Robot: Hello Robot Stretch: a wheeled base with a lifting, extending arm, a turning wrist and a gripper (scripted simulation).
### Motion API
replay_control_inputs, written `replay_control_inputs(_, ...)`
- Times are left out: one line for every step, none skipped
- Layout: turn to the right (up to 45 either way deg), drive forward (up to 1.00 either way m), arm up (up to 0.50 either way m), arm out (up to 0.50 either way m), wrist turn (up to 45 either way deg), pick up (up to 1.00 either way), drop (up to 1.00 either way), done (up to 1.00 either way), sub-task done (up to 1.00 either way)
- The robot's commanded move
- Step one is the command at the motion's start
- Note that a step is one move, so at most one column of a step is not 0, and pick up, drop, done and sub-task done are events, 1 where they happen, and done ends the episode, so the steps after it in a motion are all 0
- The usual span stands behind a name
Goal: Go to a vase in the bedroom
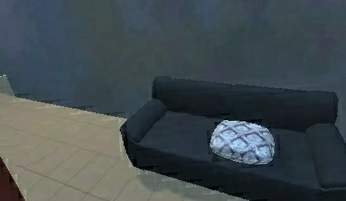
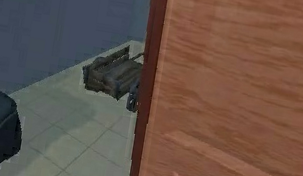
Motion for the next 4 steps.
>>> replay_control_inputs(0.0,0.3,0.0,0.0,0.0,0.0,0.0,0.0,0.0)
replay_control_inputs(18.0,0.0,0.0,0.0,0.0,0.0,0.0,0.0,0.0)
replay_control_inputs(0.0,0.3,0.0,0.0,0.0,0.0,0.0,0.0,0.0)
replay_control_inputs(-45.0,0.0,0.0,0.0,0.0,0.0,0.0,0.0,0.0)
